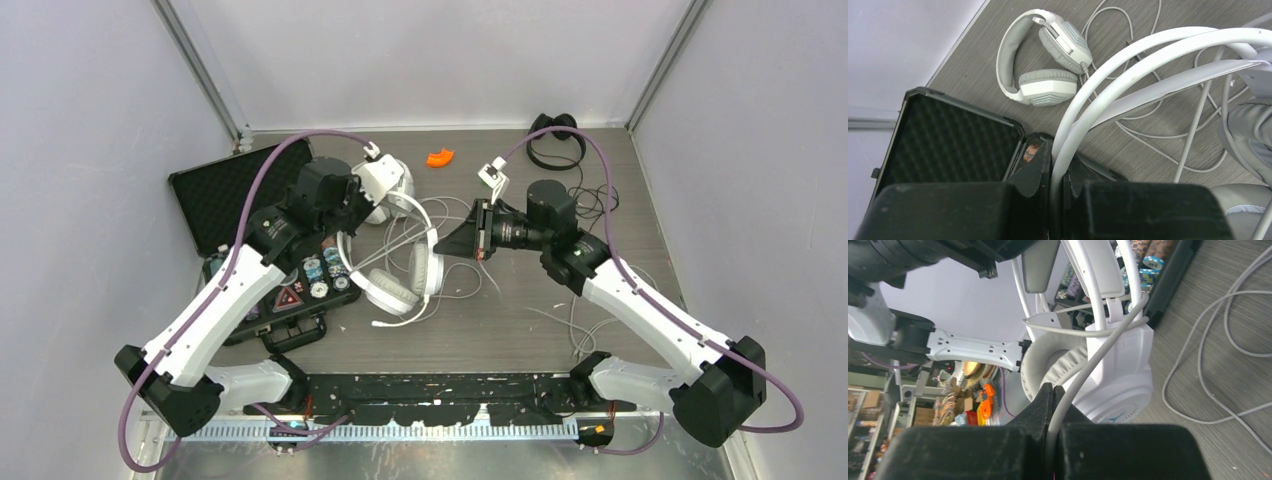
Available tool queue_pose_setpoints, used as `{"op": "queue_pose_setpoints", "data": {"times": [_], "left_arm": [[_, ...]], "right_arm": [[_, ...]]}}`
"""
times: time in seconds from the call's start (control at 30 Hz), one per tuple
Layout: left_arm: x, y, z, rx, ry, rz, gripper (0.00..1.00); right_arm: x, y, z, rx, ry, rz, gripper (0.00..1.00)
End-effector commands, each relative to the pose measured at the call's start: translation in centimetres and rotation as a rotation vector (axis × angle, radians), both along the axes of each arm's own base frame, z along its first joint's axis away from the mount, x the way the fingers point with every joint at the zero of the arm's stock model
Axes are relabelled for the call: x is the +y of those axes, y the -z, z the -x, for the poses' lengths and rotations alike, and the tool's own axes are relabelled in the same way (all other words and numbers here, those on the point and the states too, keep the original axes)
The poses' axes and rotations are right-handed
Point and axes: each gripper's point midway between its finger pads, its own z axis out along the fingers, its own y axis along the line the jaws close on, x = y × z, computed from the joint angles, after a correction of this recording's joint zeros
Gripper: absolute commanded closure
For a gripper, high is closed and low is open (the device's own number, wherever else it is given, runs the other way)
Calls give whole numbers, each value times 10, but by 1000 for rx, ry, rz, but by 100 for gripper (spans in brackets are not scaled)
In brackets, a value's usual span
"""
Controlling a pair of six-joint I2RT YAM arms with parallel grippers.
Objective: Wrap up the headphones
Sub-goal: Wrap the headphones cable around the headphones.
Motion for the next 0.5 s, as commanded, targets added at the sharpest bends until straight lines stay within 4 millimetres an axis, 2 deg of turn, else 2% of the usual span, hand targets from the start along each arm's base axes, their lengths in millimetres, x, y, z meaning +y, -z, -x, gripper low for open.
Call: {"op": "queue_pose_setpoints", "data": {"times": [0.0, 0.1, 0.47], "left_arm": [[15, -30, -8, -108, -120, 68, 100], [18, -32, -10, -102, -179, 97, 100], [17, -27, -19, -21, -401, 295, 100]], "right_arm": [[9, -63, 1, -78, -42, -154, 97], [14, -72, -1, -49, -56, -198, 96], [38, -78, -11, 2, -62, -235, 88]]}}
